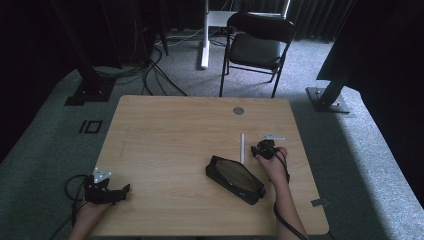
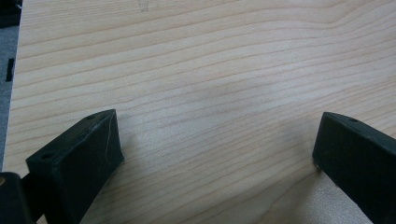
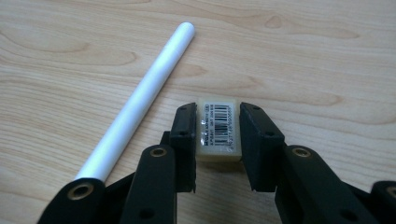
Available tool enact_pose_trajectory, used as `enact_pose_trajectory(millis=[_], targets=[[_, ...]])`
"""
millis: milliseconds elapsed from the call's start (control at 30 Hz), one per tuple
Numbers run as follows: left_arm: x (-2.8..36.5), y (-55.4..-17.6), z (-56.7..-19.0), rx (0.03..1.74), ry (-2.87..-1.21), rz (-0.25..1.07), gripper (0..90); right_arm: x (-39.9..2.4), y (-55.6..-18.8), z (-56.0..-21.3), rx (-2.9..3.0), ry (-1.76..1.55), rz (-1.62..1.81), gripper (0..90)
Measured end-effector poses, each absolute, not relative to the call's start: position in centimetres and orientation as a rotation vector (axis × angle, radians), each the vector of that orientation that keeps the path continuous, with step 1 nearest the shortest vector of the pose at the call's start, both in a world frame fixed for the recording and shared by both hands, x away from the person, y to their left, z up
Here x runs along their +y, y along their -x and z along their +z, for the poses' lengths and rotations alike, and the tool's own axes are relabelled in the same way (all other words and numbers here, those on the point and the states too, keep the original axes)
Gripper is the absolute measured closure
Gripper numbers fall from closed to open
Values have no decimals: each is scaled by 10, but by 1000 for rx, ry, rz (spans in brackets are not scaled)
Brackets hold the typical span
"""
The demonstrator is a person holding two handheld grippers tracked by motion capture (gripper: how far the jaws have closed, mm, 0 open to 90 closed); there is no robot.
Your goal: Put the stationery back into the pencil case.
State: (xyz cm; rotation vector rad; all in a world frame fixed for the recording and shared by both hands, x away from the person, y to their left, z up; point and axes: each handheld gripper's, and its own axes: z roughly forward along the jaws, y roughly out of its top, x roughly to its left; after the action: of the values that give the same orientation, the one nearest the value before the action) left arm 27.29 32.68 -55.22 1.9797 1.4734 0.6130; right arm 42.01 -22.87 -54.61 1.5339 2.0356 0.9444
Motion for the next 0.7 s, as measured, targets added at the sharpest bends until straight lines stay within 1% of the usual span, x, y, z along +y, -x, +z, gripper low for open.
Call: enact_pose_trajectory(millis=[433,700], targets=[[327,-273,-552,1473,-1980,613,14,-238,-410,-537,2039,-1530,975,682],[327,-273,-552,1473,-1979,613,14,-241,-397,-519,2088,-1455,992,682]])
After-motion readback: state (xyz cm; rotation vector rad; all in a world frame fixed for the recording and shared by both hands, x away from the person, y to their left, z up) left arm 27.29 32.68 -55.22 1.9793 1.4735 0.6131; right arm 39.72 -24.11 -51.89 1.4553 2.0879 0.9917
